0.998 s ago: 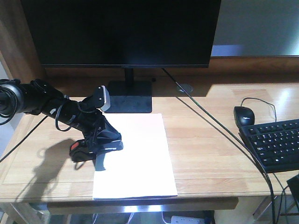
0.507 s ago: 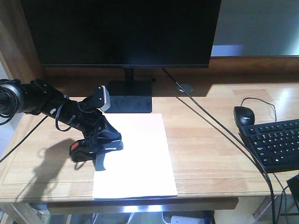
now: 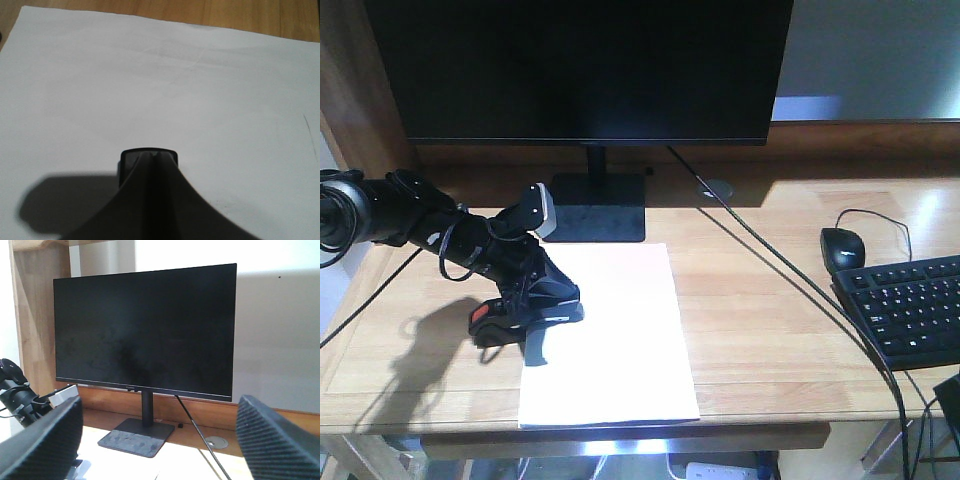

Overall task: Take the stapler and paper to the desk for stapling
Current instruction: 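Move the stapler onto the paper edge with the left gripper, then open the left gripper and lift it off the stapler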

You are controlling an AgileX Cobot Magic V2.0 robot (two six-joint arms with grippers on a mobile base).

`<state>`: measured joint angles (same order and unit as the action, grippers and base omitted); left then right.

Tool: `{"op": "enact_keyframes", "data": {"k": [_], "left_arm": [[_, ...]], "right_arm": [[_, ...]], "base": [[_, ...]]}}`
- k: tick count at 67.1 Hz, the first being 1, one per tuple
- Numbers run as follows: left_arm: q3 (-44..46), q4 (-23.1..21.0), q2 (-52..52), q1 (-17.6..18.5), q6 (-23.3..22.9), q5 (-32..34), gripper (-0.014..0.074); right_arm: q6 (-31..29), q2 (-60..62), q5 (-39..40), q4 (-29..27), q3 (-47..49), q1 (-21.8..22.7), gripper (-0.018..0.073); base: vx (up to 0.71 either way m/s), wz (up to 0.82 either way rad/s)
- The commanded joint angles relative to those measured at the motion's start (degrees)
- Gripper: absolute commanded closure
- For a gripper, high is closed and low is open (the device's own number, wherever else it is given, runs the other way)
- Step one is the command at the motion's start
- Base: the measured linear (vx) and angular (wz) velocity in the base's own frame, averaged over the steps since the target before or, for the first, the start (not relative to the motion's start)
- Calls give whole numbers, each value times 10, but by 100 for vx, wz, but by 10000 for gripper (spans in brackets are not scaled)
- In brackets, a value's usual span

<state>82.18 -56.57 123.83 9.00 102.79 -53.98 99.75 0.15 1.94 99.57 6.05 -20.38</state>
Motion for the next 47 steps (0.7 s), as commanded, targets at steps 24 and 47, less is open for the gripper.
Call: {"op": "enact_keyframes", "data": {"k": [24, 47], "left_arm": [[4, 105, -135, 2, -92, 15, 603], [4, 374, -270, 2, -377, 65, 603]], "right_arm": [[-5, -7, -10, 26, 15, 3, -29], [-5, -7, -10, 26, 15, 3, -29]], "base": [[0, 0], [0, 0]]}}
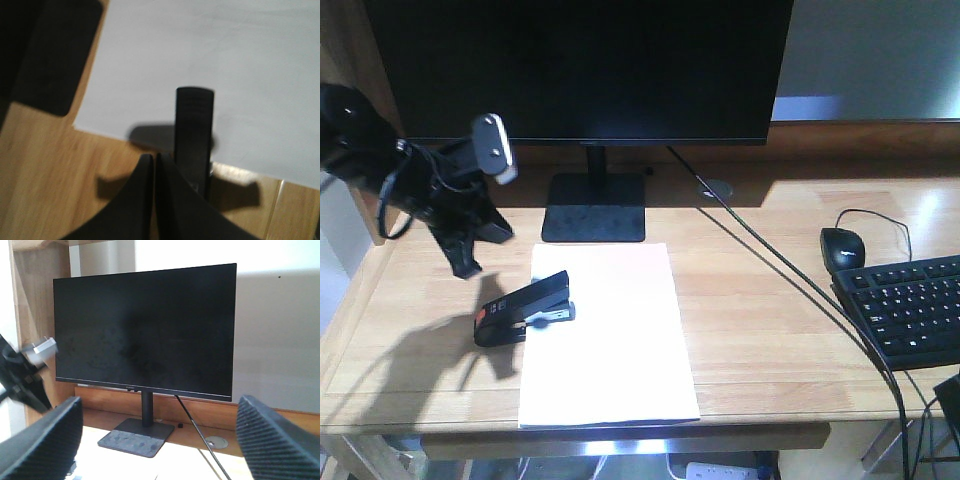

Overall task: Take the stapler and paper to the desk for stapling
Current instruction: 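Open the left gripper and lift it off the stapler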

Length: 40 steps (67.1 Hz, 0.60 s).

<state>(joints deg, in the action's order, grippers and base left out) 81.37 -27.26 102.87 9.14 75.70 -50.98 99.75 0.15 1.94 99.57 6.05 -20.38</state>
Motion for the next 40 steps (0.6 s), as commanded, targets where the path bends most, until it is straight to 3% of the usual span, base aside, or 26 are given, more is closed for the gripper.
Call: {"op": "enact_keyframes", "data": {"k": [1, 6, 14, 22, 35, 40], "left_arm": [[12, 98, -68, 1, -136, 40, 603], [12, 192, -89, 1, -244, 56, 603], [18, 332, -120, -1, -458, 68, 603], [22, 444, -143, -1, -700, 65, 603], [22, 628, -176, -1, -978, 71, 603], [18, 681, -203, -1, -1116, 69, 603]], "right_arm": [[-5, -7, -10, 26, 15, 3, -29], [-5, -7, -10, 26, 15, 3, -29], [-5, -7, -10, 26, 15, 3, -29], [-5, -7, -10, 26, 15, 3, -29], [-5, -7, -10, 26, 15, 3, -29], [-5, -7, -10, 26, 15, 3, -29]], "base": [[0, 0], [0, 0], [0, 0], [0, 0], [0, 0], [0, 0]]}}
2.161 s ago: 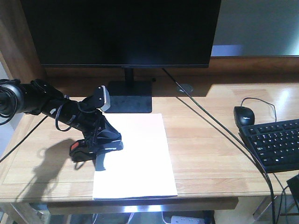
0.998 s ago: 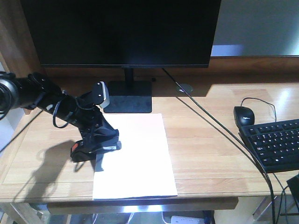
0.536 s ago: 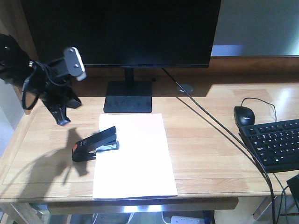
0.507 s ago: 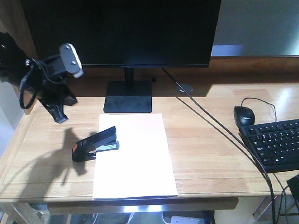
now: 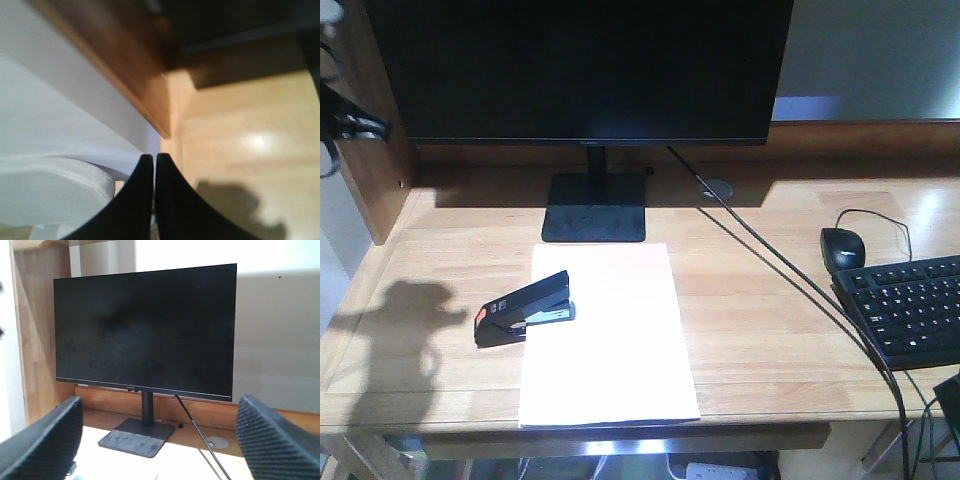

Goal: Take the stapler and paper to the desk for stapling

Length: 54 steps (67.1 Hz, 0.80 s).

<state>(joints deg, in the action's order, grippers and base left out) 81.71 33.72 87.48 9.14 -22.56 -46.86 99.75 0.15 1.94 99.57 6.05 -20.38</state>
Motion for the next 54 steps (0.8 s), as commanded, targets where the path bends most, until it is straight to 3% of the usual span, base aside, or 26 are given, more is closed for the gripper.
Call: {"op": "enact_keyframes", "data": {"k": [1, 5, 14, 32, 54], "left_arm": [[12, 77, -52, -1, -150, 29, 603], [-10, 104, -82, 1, -182, 48, 603], [-76, 108, -153, 13, -130, 116, 603], [-234, 108, -310, 24, -130, 188, 603], [-406, 70, -514, 24, -133, 236, 603]], "right_arm": [[-5, -7, -10, 26, 15, 3, -29], [-5, -7, -10, 26, 15, 3, -29], [-5, -7, -10, 26, 15, 3, -29], [-5, -7, -10, 26, 15, 3, -29], [-5, -7, -10, 26, 15, 3, -29]], "base": [[0, 0], [0, 0], [0, 0], [0, 0], [0, 0]]}}
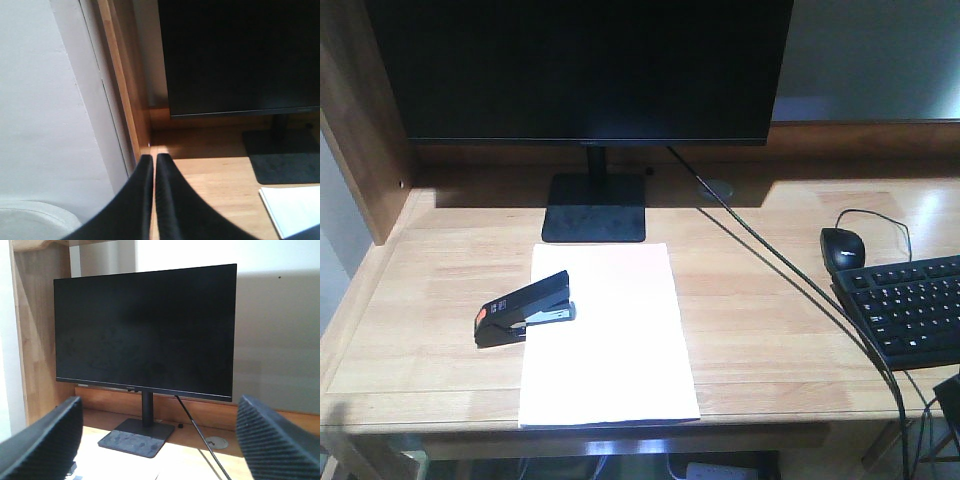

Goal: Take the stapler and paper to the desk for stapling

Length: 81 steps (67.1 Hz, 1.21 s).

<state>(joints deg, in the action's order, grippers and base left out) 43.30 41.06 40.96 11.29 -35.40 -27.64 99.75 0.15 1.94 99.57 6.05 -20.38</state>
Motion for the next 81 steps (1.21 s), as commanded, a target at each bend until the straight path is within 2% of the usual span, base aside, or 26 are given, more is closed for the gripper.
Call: {"op": "enact_keyframes", "data": {"k": [1, 22, 35, 47, 81], "left_arm": [[-32, -5, -58, 2, -4, 47, 603], [-171, -17, -260, 2, -4, 49, 603], [-229, -44, -354, 2, -4, 43, 603], [-247, -66, -368, 2, -4, 40, 603], [-247, -65, -368, 2, -4, 36, 603]], "right_arm": [[-5, -7, -10, 26, 15, 3, -29], [-5, -7, -10, 26, 15, 3, -29], [-5, -7, -10, 26, 15, 3, -29], [-5, -7, -10, 26, 15, 3, -29], [-5, -7, -8, 26, 15, 3, -29]], "base": [[0, 0], [0, 0], [0, 0], [0, 0], [0, 0]]}}
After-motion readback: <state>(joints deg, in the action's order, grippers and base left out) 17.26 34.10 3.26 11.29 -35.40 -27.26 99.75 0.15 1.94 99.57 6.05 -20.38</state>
